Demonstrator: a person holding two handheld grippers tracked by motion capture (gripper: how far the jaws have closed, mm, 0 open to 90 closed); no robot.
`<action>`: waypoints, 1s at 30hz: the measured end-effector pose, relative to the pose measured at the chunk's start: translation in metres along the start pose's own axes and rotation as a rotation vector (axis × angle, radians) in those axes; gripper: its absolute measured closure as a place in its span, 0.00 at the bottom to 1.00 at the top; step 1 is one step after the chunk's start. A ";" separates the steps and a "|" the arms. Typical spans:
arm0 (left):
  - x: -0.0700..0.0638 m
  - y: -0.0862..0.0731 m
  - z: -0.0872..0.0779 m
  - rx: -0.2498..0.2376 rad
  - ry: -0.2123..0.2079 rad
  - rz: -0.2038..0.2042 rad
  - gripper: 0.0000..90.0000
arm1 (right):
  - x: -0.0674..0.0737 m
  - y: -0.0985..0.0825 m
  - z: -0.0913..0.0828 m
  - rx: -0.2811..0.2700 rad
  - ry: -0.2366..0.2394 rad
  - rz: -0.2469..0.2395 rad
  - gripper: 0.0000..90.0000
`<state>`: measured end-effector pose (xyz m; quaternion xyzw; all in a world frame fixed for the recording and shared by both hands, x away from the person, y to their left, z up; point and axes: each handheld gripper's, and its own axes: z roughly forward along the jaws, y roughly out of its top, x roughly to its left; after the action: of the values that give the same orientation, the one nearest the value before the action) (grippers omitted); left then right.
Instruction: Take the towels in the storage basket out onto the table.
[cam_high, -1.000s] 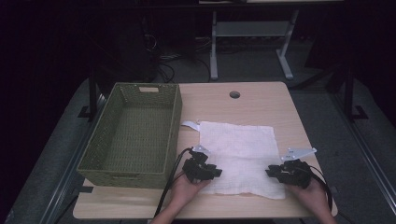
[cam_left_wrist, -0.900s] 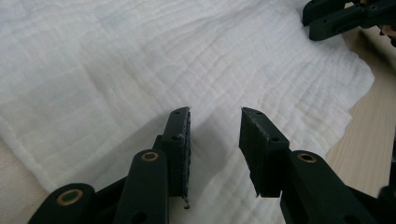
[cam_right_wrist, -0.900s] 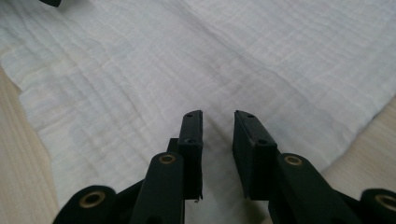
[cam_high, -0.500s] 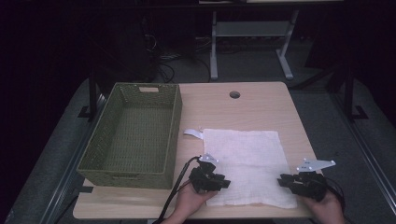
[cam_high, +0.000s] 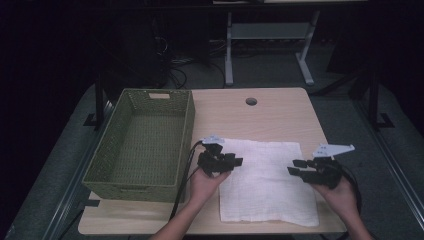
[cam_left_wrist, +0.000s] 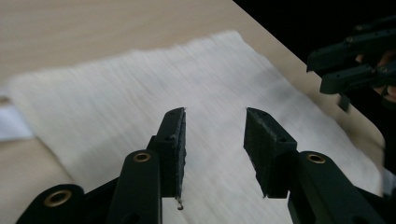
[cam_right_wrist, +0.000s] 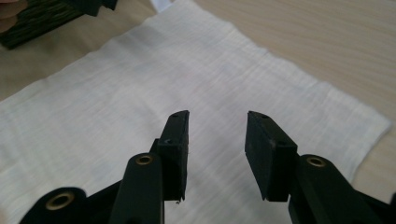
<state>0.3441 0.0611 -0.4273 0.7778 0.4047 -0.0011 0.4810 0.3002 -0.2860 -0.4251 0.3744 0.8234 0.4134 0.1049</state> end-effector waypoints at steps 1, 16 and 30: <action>0.006 0.004 0.003 -0.012 0.012 -0.014 0.64 | -0.006 0.003 0.004 0.002 0.000 0.009 0.66; 0.045 0.027 0.034 -0.053 0.160 -0.074 0.60 | -0.097 0.016 0.038 0.035 -0.084 0.166 0.66; 0.064 0.022 0.040 -0.015 0.261 -0.106 0.63 | -0.114 0.014 0.060 0.083 -0.115 0.193 0.66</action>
<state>0.4165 0.0662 -0.4572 0.7452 0.5042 0.0775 0.4294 0.4161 -0.3248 -0.4681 0.4791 0.7924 0.3651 0.0959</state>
